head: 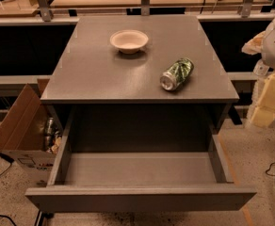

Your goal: Place green can into top drawer

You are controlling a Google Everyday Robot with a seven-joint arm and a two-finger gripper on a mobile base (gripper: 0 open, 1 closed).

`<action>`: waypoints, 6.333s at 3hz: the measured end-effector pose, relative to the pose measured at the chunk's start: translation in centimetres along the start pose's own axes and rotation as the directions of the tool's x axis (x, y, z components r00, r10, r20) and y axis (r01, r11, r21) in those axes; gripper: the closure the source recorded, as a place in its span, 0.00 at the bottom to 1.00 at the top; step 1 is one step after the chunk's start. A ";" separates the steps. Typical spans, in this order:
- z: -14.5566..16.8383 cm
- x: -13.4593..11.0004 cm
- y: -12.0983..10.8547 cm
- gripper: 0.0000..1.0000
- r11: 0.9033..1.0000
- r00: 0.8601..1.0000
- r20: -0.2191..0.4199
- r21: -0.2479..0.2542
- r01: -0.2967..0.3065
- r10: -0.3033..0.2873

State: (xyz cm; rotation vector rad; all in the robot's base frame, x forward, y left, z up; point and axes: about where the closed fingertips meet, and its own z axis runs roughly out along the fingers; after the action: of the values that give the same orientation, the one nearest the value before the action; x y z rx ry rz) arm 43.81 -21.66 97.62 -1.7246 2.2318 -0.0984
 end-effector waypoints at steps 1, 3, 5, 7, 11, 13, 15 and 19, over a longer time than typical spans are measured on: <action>0.0 0.0 0.0 0.00 1.000 1.000 0.000 0.000 0.000 0.000; 1.1 -3.1 -1.7 0.00 0.955 0.953 0.072 0.026 0.294 -0.296; 1.2 -3.3 -2.2 0.00 0.921 0.919 0.059 0.038 0.389 -0.390; 4.1 -6.3 -9.8 0.00 0.694 0.694 -0.007 -0.052 0.719 -0.720; 17.0 -7.5 -13.6 0.00 0.319 0.324 -0.009 -0.204 0.926 -0.946; 19.1 -8.8 -13.2 0.30 0.336 0.350 0.054 -0.180 0.924 -0.935; 18.1 -10.6 -11.9 0.40 0.327 0.339 0.119 -0.111 0.939 -0.933; 18.2 -11.6 -11.3 0.31 0.313 0.324 0.151 -0.090 0.945 -0.934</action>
Offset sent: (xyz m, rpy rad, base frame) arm 0.0529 0.0228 0.0029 -0.1395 -0.1004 0.6012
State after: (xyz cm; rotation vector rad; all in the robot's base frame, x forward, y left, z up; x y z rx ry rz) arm 62.19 -11.14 85.55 -2.8455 0.8308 -0.1071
